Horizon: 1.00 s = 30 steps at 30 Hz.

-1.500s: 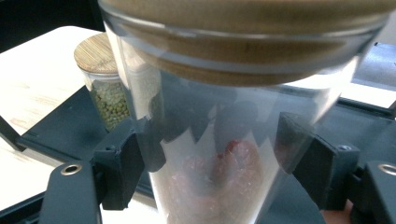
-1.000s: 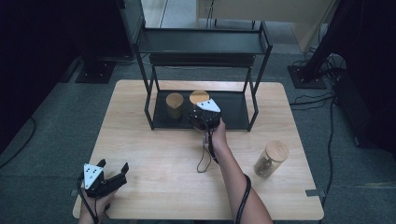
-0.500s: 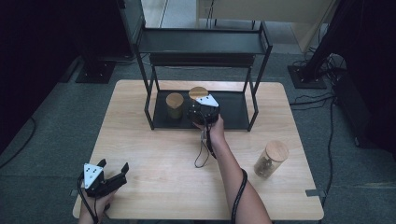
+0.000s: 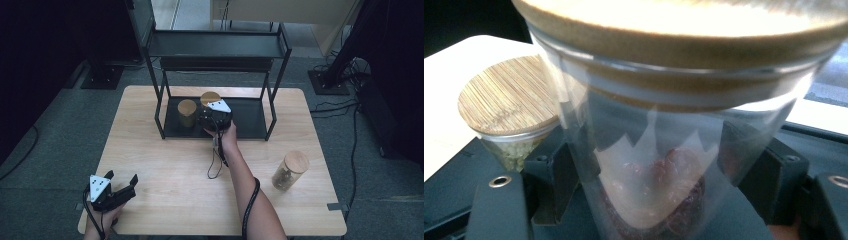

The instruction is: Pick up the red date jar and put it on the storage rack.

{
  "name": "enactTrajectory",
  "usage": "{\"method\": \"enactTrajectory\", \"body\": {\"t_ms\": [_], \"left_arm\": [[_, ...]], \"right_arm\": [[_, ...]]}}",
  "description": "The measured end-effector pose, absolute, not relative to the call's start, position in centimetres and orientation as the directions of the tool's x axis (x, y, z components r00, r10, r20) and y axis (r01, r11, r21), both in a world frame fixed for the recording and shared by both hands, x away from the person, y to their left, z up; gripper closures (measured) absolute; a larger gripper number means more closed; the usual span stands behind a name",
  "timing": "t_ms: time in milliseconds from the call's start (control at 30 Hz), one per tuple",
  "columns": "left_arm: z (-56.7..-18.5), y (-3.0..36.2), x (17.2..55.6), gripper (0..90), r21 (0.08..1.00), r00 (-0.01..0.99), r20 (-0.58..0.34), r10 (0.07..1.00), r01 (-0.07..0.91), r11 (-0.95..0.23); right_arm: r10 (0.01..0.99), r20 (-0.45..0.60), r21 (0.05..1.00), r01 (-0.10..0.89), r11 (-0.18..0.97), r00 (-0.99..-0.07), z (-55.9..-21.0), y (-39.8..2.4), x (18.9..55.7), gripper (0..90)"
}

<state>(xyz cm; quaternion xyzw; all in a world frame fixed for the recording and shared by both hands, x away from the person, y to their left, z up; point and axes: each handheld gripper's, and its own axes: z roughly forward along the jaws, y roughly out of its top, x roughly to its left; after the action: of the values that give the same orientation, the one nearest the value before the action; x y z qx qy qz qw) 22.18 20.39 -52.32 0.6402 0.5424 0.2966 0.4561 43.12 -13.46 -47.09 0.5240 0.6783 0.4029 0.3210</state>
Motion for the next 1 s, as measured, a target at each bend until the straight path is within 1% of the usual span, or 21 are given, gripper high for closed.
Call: {"method": "enactTrajectory", "body": {"t_ms": [333,400,767,800,867,1000], "left_arm": [[-52.3,20.4,22.2,10.6,0.906,0.236,-0.114,0.965,0.424,0.003],[-52.3,20.4,22.2,10.6,0.905,0.236,-0.116,0.965,0.425,0.005],[-52.3,20.4,22.2,10.6,0.903,0.236,-0.118,0.965,0.429,0.005],[-52.3,20.4,22.2,10.6,0.903,0.236,-0.119,0.965,0.429,0.006],[-52.3,20.4,22.2,10.6,0.903,0.237,-0.119,0.964,0.429,0.007],[-52.3,20.5,22.3,10.6,0.903,0.237,-0.125,0.964,0.430,0.012]], "right_arm": [[0.973,-0.012,0.877,0.465,0.122,-0.232,-47.3,-12.9,44.1,25.3],[0.974,-0.051,0.864,0.478,0.154,-0.222,-47.3,-12.6,44.5,24.5],[0.974,-0.042,0.871,0.470,0.146,-0.223,-47.5,-12.4,45.3,24.3],[0.973,-0.045,0.873,0.465,0.149,-0.227,-47.6,-12.4,45.3,23.6],[0.969,-0.036,0.864,0.480,0.154,-0.245,-47.9,-12.6,45.3,16.2],[0.972,-0.005,0.872,0.474,0.119,-0.235,-48.5,-13.4,45.0,10.7]]}}
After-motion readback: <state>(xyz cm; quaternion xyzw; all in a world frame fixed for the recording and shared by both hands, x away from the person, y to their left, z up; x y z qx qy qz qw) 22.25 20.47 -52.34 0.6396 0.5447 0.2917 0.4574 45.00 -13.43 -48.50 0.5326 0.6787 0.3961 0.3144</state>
